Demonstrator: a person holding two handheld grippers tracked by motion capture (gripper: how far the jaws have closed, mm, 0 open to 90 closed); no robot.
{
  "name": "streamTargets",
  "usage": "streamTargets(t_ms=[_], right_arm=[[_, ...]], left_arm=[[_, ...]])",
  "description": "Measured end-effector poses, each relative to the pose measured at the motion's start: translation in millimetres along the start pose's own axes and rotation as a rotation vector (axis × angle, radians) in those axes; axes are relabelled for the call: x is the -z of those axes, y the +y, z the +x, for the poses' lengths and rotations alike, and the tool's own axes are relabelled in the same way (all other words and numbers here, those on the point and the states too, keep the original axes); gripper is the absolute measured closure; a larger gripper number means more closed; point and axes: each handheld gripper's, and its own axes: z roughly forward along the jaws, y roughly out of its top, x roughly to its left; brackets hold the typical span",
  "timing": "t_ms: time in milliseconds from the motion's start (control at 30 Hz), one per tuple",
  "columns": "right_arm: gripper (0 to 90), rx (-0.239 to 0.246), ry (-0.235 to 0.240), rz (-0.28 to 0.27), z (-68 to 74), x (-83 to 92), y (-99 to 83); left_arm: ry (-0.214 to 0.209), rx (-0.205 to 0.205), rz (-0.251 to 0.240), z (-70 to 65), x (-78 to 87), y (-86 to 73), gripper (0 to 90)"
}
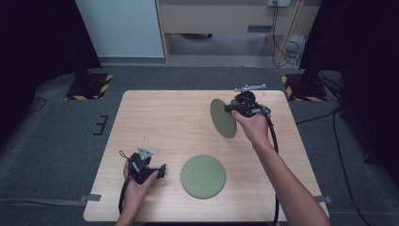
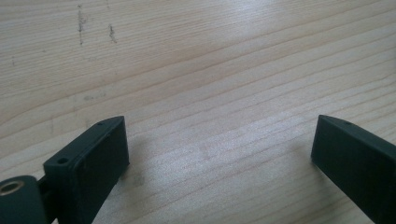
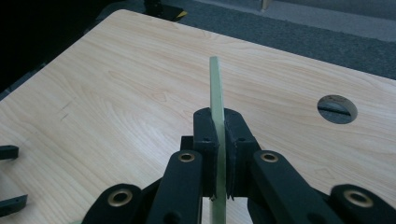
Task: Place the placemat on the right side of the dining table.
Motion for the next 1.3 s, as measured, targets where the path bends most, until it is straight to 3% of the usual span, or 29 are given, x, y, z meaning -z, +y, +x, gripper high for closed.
streamTargets(t_ms=[900, 1300], right_arm=[[85.9, -0.045, -0.084, -0.008, -27.5, 2.1, -5.9], [85.8, -0.079, -0.094, -0.003, -43.8, -0.4, -20.1]], left_arm=[[0.001, -0.006, 0.004, 0.0, -0.7, 0.2, 3.6], [0.001, 0.001, 0.004, 0.7, -1.4, 0.0, 3.1]])
